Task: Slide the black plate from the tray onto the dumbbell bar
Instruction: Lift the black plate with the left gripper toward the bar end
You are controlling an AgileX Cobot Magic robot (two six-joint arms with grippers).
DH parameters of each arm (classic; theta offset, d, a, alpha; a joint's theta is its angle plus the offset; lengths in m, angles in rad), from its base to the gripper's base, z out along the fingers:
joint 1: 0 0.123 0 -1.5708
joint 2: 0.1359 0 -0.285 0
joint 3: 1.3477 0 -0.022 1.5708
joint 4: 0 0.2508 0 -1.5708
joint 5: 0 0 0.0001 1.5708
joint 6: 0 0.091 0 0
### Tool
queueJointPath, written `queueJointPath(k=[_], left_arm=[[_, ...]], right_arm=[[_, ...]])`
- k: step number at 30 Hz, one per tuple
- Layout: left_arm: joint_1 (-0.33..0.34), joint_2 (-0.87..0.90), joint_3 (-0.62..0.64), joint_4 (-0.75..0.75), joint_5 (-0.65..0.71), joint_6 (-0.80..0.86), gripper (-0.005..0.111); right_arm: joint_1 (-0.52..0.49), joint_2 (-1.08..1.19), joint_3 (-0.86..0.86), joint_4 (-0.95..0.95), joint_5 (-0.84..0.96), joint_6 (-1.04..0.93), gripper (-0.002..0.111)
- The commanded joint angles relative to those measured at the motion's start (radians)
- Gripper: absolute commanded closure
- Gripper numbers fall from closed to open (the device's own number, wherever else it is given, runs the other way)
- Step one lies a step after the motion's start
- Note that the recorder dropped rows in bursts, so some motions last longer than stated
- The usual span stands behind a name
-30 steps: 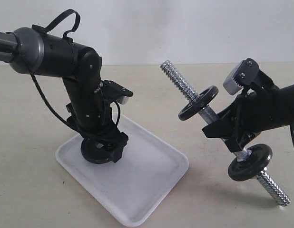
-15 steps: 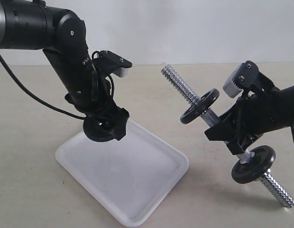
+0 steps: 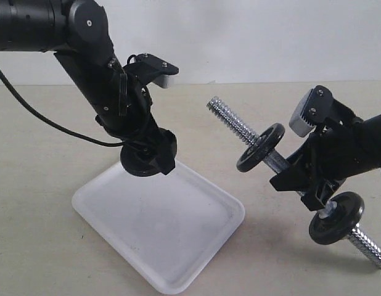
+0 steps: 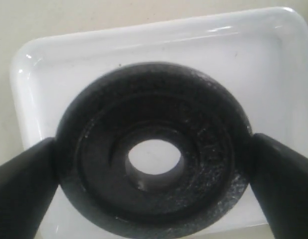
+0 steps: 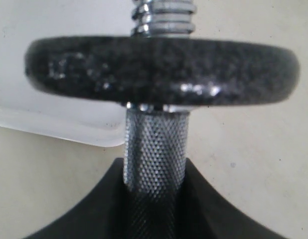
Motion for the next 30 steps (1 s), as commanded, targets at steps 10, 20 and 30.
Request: queueJointPath(k=[10,20,30], left_arm=[[0.064,-0.026,-0.099,-0.194,0.081,0.104,0.102],[0.064,-0.026,-0.127,-0.255,0.166,0.157,0.102],[0.153,-0.024,-0.241,-0.48,0.252,0.283,0.102]], right_arm=[[-0.002,-0.049,-0.03,0.071,0.031,-0.029,0.108],[-0.002,-0.049,-0.03,0.051,0.034,-0.044,0.108],[-0.002,-0.049,-0.03,0.023,0.043,-0.034,0.108]])
